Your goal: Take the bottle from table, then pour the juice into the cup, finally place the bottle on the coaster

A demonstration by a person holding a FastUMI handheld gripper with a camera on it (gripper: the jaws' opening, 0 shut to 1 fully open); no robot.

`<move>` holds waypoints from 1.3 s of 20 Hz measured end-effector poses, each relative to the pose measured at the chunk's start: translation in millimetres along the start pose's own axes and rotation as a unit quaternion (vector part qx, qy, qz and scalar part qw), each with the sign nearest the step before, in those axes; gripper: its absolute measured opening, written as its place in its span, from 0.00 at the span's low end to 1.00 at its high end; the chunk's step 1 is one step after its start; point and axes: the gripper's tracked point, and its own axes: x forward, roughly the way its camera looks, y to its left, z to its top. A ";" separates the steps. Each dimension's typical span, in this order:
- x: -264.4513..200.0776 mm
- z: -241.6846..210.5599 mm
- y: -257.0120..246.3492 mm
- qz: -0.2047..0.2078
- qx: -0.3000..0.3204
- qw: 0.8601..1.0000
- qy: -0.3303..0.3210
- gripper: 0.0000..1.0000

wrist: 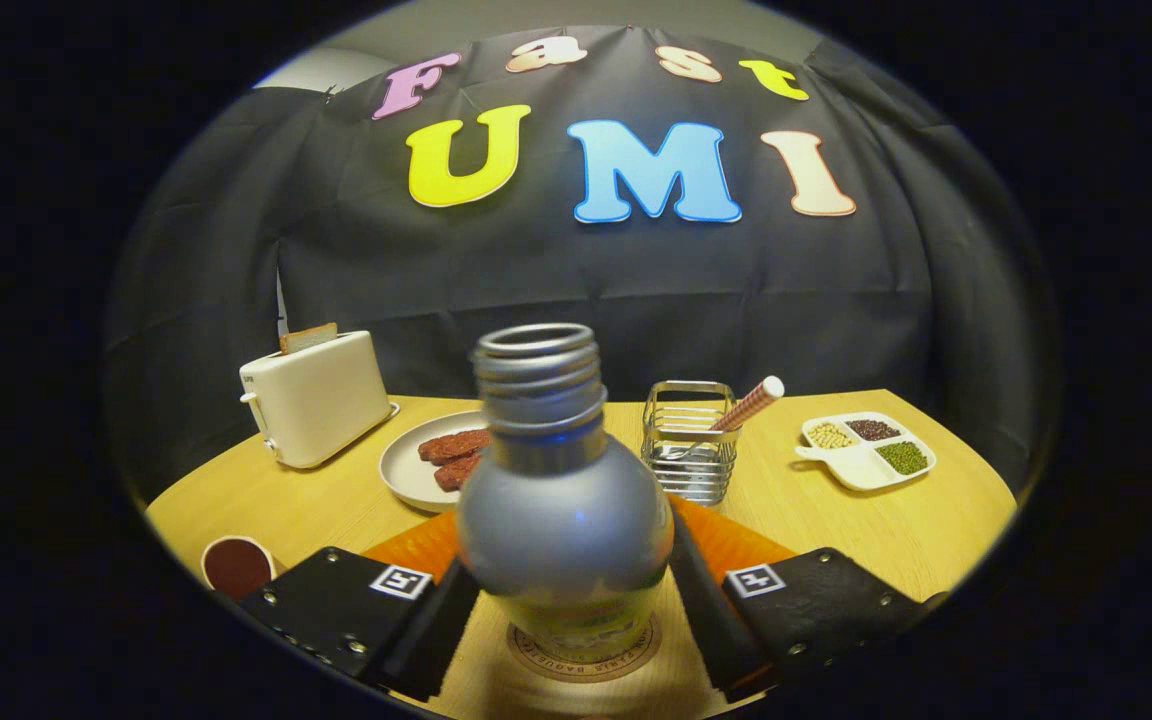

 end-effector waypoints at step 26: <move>-179.8 338.5 -81.6 -0.089 -0.005 0.984 -0.155 0.99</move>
